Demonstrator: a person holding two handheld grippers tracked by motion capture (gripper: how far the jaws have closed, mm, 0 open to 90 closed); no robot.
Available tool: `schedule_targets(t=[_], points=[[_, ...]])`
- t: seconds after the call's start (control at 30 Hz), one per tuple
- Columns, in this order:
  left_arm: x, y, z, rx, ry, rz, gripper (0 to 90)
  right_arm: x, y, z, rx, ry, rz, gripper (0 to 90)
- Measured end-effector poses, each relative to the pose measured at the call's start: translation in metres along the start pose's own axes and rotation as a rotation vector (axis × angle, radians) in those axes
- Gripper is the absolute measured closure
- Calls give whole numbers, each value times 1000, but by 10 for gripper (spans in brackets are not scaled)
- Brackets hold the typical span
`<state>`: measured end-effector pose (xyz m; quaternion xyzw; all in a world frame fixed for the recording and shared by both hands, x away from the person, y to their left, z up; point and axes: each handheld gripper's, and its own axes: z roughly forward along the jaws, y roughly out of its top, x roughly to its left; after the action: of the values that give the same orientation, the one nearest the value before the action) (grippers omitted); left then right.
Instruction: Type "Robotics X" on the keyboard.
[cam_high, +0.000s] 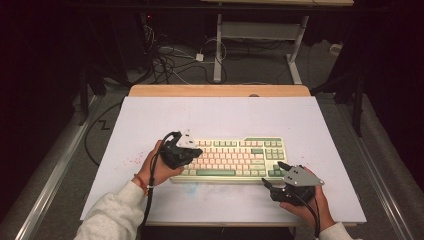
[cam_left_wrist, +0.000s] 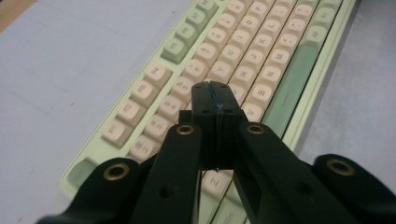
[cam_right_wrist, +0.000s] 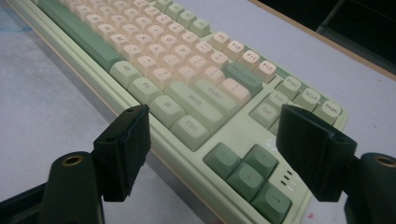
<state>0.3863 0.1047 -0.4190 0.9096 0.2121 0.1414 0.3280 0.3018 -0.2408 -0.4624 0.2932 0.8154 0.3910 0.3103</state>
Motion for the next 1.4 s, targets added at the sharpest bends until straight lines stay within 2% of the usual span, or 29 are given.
schedule_targets(t=[0.23, 0.5, 0.6, 0.7, 0.93, 1.4], points=[[-2, 18, 30, 76, -9, 33, 881, 0, -1, 1, 9, 1, -10, 265], [0, 21, 49, 120, -13, 23, 881, 4, -1, 4, 28, 11, -42, 269], [-1, 22, 50, 111, -15, 22, 880, 4, -2, 4, 31, 11, -39, 270], [-1, 23, 51, 120, -4, 30, 880, 4, -1, 4, 32, 12, -39, 271], [1, 21, 48, 126, 12, 22, 880, 4, -1, 4, 32, 15, -47, 272], [0, 21, 51, 149, 15, 38, 872, 5, -1, 3, 30, 19, -49, 274]])
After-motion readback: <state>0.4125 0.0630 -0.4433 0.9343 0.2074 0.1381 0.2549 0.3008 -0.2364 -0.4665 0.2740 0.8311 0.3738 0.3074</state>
